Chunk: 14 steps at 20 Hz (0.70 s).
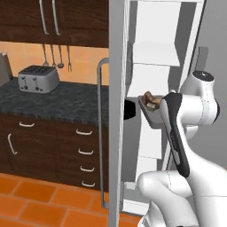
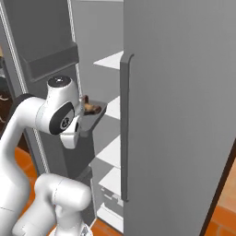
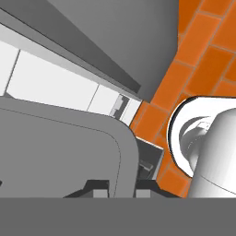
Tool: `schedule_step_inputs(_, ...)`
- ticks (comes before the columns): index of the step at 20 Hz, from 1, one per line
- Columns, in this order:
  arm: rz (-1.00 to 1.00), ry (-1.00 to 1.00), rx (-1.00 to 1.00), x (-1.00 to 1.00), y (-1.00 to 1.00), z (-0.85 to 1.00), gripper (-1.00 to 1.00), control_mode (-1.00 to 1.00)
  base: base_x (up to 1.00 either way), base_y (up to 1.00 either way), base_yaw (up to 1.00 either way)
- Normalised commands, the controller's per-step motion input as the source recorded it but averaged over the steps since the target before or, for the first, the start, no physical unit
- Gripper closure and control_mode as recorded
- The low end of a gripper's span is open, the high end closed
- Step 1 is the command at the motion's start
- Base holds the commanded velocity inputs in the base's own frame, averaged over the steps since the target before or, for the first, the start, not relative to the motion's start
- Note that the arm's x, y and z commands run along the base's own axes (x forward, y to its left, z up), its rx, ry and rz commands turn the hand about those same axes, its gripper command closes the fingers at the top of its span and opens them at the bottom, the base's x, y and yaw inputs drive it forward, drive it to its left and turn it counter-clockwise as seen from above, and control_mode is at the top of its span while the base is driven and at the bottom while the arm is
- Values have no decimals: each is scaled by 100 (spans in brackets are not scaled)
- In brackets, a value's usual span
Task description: Take the meat container that has the steak and place it on the second highest rack of the freezer. Then take the vegetable container that has the tomato and mushroom and place it on the highest rack of the freezer.
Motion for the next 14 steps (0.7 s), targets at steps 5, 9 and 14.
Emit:
schedule_step_inputs(5,0,0,0,0,0,0,100,100,-13,3,-17)
schedule_step_inputs(9,0,0,0,0,0,0,100,100,-8,-39,0)
schedule_step_inputs(14,0,0,0,0,0,0,100,100,11,-16,5)
